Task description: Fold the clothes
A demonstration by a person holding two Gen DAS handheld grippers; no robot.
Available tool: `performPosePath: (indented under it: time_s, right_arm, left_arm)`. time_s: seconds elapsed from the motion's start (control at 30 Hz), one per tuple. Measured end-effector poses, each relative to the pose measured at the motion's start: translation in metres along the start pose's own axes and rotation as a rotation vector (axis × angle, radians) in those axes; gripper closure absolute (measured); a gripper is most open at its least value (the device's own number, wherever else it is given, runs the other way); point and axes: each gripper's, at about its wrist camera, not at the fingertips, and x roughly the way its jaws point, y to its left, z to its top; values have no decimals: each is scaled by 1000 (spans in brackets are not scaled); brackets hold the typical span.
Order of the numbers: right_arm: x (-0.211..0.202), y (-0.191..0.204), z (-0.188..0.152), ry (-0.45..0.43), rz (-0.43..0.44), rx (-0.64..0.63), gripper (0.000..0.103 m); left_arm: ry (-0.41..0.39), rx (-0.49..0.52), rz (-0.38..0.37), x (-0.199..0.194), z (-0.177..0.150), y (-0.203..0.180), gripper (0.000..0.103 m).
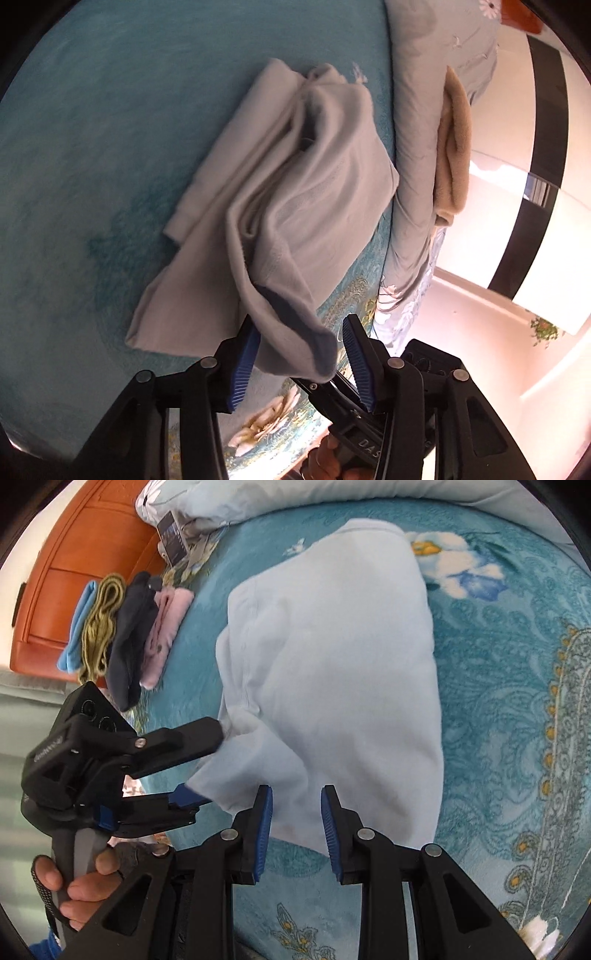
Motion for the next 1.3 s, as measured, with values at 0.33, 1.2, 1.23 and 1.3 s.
performPosePath:
  time_s: [0.33,1.2,1.23,1.3]
  right_arm:
    - [-11,-8,-4,-15,-4,8,75]
    - [-20,-90,-42,-99,95,322,72]
    - [-18,-91,-43,-98,89,332,89]
    - [-16,-92,-43,-95,93,360,94]
  left_arm:
    - [-17,90,78,2,-8,-4,64]
    - [-128,60,103,-46,9,26,79]
    - [-133,60,102,-48,10,25,79]
    - [-140,60,102,-52,11,25,79]
